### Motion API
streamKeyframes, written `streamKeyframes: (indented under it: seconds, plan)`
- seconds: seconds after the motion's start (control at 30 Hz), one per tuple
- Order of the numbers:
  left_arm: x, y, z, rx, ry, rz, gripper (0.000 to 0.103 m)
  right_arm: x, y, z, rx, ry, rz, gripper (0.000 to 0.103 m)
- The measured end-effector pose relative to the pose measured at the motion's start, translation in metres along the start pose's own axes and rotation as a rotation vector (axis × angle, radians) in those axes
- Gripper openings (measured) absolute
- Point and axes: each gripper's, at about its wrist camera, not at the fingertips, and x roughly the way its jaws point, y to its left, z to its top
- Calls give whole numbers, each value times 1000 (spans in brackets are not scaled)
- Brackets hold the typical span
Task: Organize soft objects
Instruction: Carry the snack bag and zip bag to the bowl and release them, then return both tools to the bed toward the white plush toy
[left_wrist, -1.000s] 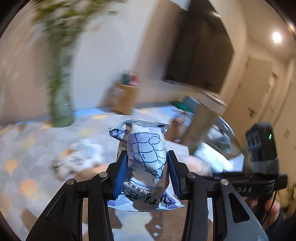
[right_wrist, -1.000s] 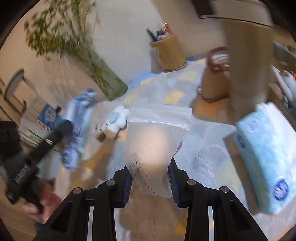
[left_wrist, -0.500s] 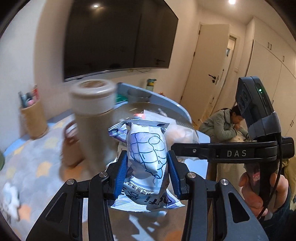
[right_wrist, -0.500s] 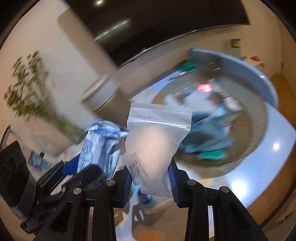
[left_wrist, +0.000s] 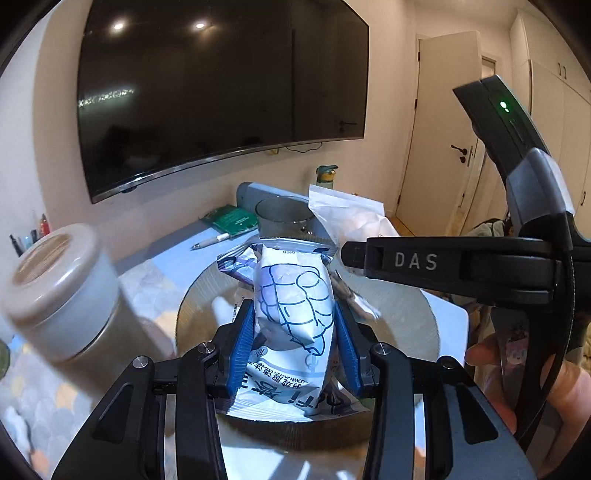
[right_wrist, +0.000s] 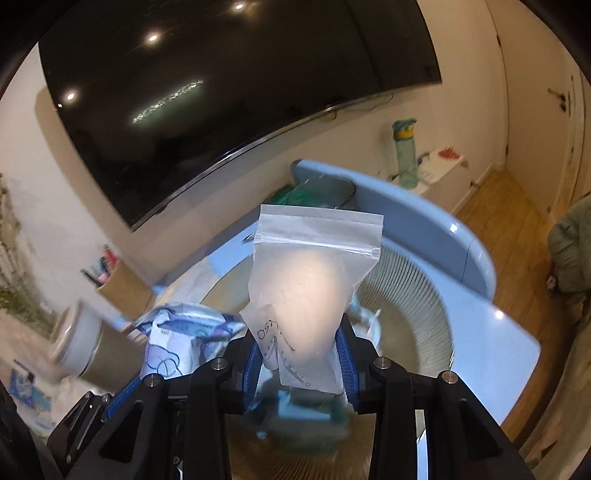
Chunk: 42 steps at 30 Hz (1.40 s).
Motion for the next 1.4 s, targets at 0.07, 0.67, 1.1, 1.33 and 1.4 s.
streamKeyframes:
  seconds: [0.07, 0.67, 1.1, 1.33, 1.4]
  plan:
    - [4, -10, 1, 48, -10, 46, 45, 10, -5, 7, 1, 9, -6, 40]
    - [-139, -5, -24, 149, -114, 54, 91, -46, -23, -45, 47, -17, 105, 60]
    - [-302, 183, -65, -263, -214, 393, 91, -94, 127, -91, -251, -32, 305, 61]
    - [-352, 267, -101, -497, -259, 492, 91, -97, 249, -130, -513, -25, 440, 78]
    - [-356, 285, -113, -548, -257, 487, 91, -89, 281, -145, -594, -14, 428, 78]
